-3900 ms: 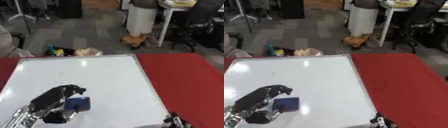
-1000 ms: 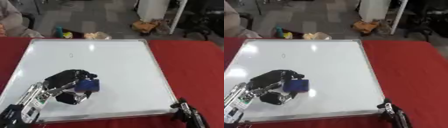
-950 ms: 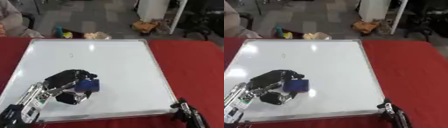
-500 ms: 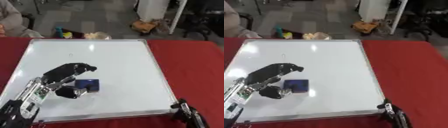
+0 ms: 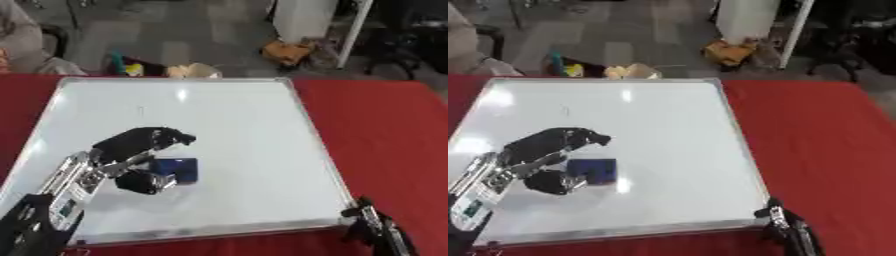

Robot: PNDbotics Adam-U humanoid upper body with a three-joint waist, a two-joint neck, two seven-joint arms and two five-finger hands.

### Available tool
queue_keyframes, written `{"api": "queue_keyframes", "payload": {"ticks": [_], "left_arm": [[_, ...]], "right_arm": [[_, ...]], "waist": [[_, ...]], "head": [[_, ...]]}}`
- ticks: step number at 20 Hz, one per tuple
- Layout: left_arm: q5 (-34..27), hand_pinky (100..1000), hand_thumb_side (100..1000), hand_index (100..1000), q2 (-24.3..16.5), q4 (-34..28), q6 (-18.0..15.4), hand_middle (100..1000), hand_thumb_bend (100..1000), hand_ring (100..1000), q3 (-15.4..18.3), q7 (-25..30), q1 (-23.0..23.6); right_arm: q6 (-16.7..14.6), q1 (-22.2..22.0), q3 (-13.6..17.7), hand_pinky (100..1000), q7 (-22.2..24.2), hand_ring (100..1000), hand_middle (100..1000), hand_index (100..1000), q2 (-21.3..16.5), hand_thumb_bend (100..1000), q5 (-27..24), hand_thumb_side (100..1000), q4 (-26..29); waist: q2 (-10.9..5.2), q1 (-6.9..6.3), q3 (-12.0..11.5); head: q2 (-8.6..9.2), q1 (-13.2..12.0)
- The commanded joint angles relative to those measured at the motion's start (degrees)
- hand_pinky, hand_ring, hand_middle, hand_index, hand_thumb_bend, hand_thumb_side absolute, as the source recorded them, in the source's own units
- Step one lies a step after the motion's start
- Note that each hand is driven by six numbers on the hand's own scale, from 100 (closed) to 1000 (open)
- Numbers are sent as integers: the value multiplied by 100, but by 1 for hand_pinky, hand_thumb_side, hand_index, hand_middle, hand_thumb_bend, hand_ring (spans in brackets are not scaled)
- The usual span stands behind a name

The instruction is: Wipe the whiteboard clean with a brush.

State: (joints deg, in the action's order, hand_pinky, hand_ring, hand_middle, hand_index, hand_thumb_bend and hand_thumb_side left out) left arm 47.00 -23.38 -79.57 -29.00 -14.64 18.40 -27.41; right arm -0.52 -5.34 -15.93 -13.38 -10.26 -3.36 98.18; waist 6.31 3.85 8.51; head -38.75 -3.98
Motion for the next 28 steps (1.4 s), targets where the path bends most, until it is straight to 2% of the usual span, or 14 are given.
{"api": "queue_keyframes", "payload": {"ticks": [1,16,28], "left_arm": [[108,768,905,977,-4,110,-58,781,182,854,0,-18,-141],[338,766,927,980,40,391,-207,761,230,841,-28,-31,-85],[434,765,894,978,56,379,-231,748,258,830,-72,5,-28]], "right_arm": [[-13,28,6,419,16,352,153,551,-5,100,36,844,83],[-8,24,6,419,23,352,153,551,-6,100,35,843,96],[-6,23,6,419,27,352,153,551,-4,100,39,843,98]], "waist": [[-45,-9,8],[-42,11,-34],[-38,16,-47]], "head": [[-37,-17],[-42,-19],[-43,-24]]}}
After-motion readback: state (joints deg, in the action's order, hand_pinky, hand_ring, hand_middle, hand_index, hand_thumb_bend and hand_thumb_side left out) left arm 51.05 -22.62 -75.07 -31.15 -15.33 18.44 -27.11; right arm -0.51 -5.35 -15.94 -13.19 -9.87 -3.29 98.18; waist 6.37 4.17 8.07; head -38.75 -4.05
